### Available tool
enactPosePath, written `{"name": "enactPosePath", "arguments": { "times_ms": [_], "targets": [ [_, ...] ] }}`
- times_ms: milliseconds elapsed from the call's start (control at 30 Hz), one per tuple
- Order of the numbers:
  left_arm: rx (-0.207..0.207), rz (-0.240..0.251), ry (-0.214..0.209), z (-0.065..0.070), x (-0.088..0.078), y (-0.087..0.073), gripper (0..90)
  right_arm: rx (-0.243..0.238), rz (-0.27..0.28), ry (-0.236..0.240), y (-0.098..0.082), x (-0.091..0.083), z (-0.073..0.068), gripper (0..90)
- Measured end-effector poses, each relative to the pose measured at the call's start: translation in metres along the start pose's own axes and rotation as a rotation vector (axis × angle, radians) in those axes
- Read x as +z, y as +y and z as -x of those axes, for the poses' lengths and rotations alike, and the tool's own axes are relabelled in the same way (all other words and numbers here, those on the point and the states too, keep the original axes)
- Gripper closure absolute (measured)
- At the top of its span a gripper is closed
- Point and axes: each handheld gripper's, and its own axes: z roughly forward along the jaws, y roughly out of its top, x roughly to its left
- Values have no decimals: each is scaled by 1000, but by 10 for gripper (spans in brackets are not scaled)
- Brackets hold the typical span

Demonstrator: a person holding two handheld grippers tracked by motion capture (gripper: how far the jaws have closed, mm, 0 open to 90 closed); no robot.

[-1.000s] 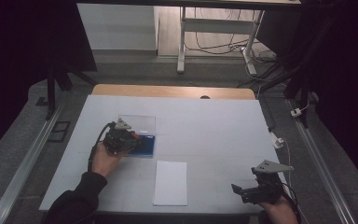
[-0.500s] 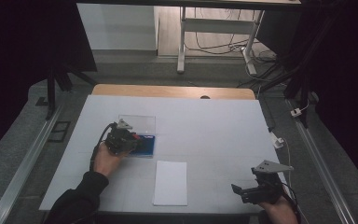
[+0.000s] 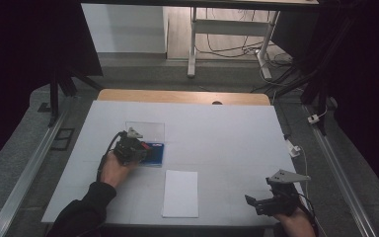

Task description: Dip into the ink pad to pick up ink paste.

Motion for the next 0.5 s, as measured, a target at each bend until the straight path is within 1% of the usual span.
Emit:
{"name": "enactPosePath", "arguments": {
  "times_ms": [33,133,267,367,433,500],
  "targets": [
    [-12,6,-5,-1,0,-1,586,0,0,-1,0,0,0,0],
    [-17,10,-6,-1,1,-2,587,-1,-3,1,0,0,0,0],
    [13,6,34,6,1,-1,588,-2,-6,2,0,1,0,0],
    [28,3,50,8,1,-1,588,-1,-7,1,1,1,0,0],
    [27,2,50,8,1,-1,588,-1,-7,2,1,1,0,0],
    [8,2,34,6,1,-1,588,-1,-7,1,1,1,0,0]
  ]
}}
